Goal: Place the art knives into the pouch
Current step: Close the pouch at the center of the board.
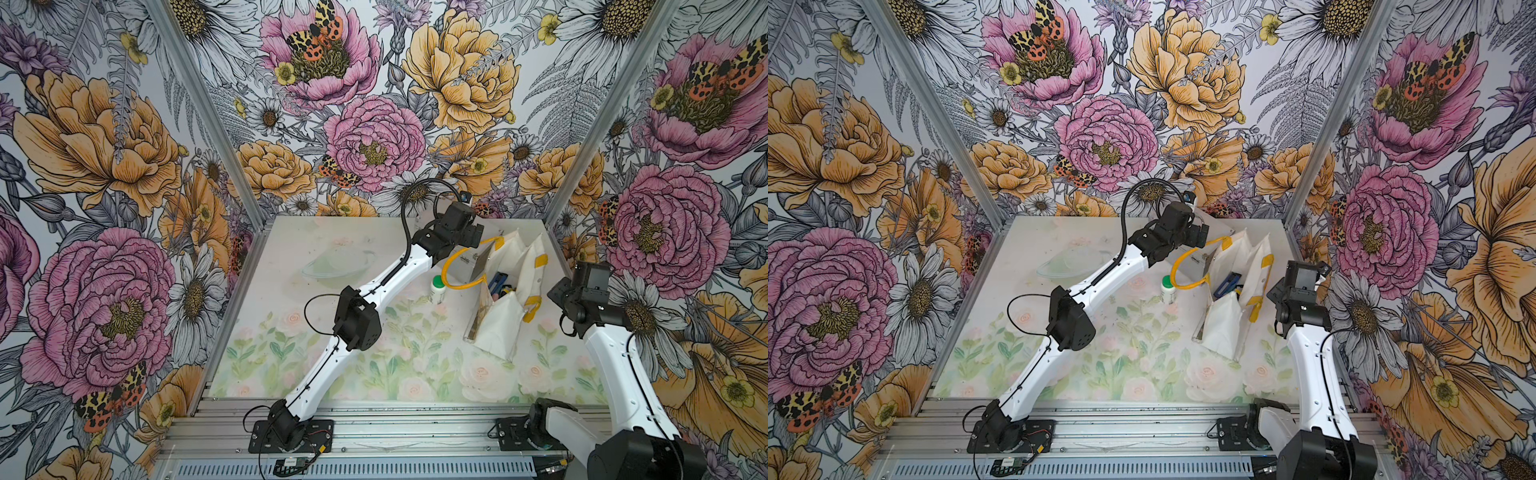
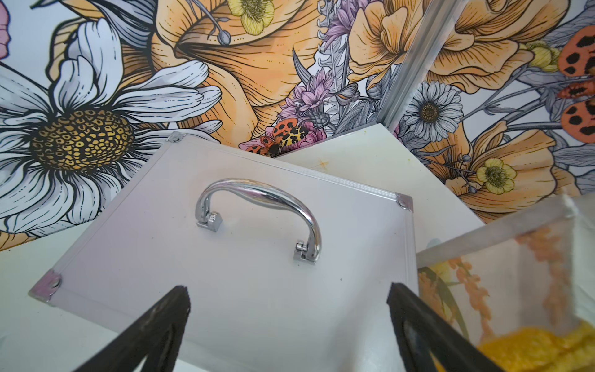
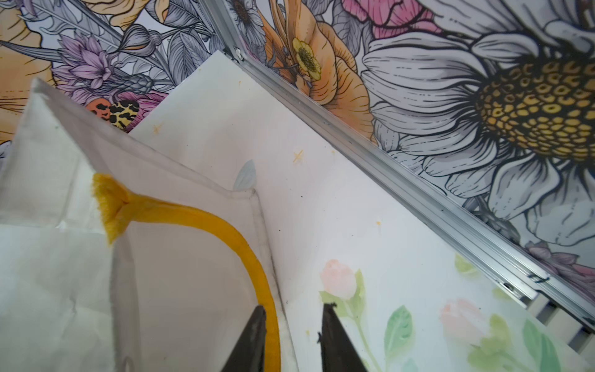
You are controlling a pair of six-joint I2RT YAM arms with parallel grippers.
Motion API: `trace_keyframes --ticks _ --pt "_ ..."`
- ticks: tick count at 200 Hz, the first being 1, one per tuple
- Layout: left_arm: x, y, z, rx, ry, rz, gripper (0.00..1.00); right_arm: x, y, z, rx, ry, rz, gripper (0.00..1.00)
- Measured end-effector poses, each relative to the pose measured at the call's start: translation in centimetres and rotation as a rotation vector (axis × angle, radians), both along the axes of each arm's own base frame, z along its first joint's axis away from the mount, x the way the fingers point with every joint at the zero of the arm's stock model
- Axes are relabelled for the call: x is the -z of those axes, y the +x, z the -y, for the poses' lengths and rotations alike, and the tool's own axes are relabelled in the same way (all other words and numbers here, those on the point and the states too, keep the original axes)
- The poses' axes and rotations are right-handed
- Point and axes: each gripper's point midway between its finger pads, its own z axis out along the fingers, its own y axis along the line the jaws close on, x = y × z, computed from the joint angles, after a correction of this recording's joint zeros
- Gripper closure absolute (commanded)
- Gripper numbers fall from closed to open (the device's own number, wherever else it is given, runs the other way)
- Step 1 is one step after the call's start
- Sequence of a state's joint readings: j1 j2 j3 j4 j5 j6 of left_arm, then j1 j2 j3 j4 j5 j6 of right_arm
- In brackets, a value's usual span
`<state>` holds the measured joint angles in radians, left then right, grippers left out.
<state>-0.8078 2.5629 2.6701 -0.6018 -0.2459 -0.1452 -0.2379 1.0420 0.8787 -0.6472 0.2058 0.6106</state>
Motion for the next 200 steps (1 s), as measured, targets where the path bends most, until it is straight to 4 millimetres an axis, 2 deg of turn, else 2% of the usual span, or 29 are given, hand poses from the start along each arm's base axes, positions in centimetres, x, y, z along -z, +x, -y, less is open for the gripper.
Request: trace_keyframes --ticks 32,56,68,86,127,147,154,173,200 --pt "1.5 -1.1 1.7 0.068 0.017 -0.018 0.02 3.3 -0.2 0.2 0.011 0.025 -0.106 0.74" --pt "3.1 -1.9 3.0 0.118 0.027 -0.039 0.02 6.4 0.2 -0.9 -0.037 0.088 -0.189 0.77" --pt "3.3 -2.3 3.5 0.137 0.033 -0.039 0.02 7.1 0.5 -1.7 -0.067 0.112 -0.206 0.77" --pt "3.1 -2.7 4.1 0.168 0.034 -0.025 0.02 7.2 1.3 -3.7 -0.136 0.124 -0.201 0.77" --pt "3.0 -3.9 5.4 0.255 0.033 -0.023 0.02 7.5 3.1 -9.6 -0.327 0.146 -0.187 0.78" --pt "4.1 -4.9 6.1 0.314 0.058 -0.035 0.02 8.0 3.4 -12.3 -0.403 0.143 -0.204 0.78" --pt "4.7 -5.3 6.3 0.335 0.078 -0.036 0.02 7.8 3.5 -13.1 -0.424 0.141 -0.203 0.78" --pt "4.7 -6.3 6.9 0.388 0.089 -0.028 0.03 7.3 3.7 -15.1 -0.472 0.135 -0.191 0.78" --pt "4.7 -7.8 6.4 0.441 0.124 -0.042 0.03 6.4 4.1 -18.0 -0.543 0.124 -0.176 0.78"
